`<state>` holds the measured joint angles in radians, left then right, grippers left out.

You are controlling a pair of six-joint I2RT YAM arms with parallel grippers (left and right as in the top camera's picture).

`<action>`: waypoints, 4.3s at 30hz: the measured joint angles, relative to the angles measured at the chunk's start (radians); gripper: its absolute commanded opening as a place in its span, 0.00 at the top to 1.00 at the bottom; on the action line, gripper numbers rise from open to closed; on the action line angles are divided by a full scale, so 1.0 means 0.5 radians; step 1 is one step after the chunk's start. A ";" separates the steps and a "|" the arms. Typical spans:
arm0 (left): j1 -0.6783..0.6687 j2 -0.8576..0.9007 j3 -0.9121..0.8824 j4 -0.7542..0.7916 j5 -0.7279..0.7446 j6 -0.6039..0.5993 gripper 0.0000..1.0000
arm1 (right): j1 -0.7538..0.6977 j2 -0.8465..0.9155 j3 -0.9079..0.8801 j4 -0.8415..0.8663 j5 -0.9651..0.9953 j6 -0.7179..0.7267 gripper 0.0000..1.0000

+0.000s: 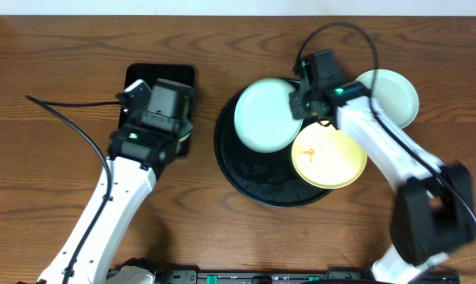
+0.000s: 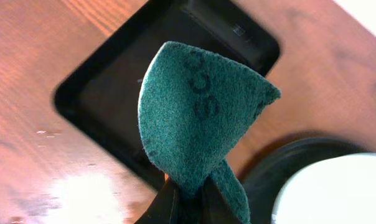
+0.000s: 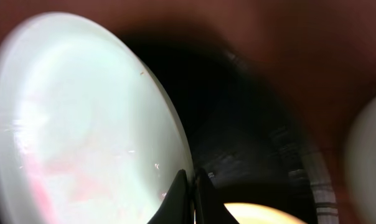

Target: Clean dirty plates on tray and stack at the side

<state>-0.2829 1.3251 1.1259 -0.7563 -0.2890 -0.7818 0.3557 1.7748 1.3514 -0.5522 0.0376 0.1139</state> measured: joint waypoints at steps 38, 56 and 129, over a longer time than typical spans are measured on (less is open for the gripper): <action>0.252 0.009 -0.010 -0.144 0.207 0.533 0.92 | 0.832 -0.444 0.002 0.941 1.967 -1.938 0.99; 0.252 0.009 -0.011 -0.156 0.207 0.533 0.93 | -1.023 -0.340 0.000 -0.029 0.320 0.075 0.99; 0.252 0.028 -0.011 -0.176 0.208 0.533 0.92 | -0.656 -0.574 -0.958 -0.396 -0.246 0.681 0.01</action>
<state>-0.1570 1.3392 1.1202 -0.8444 -0.1852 -0.5152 0.0277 1.4879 0.8726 -0.7502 -0.0853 0.4545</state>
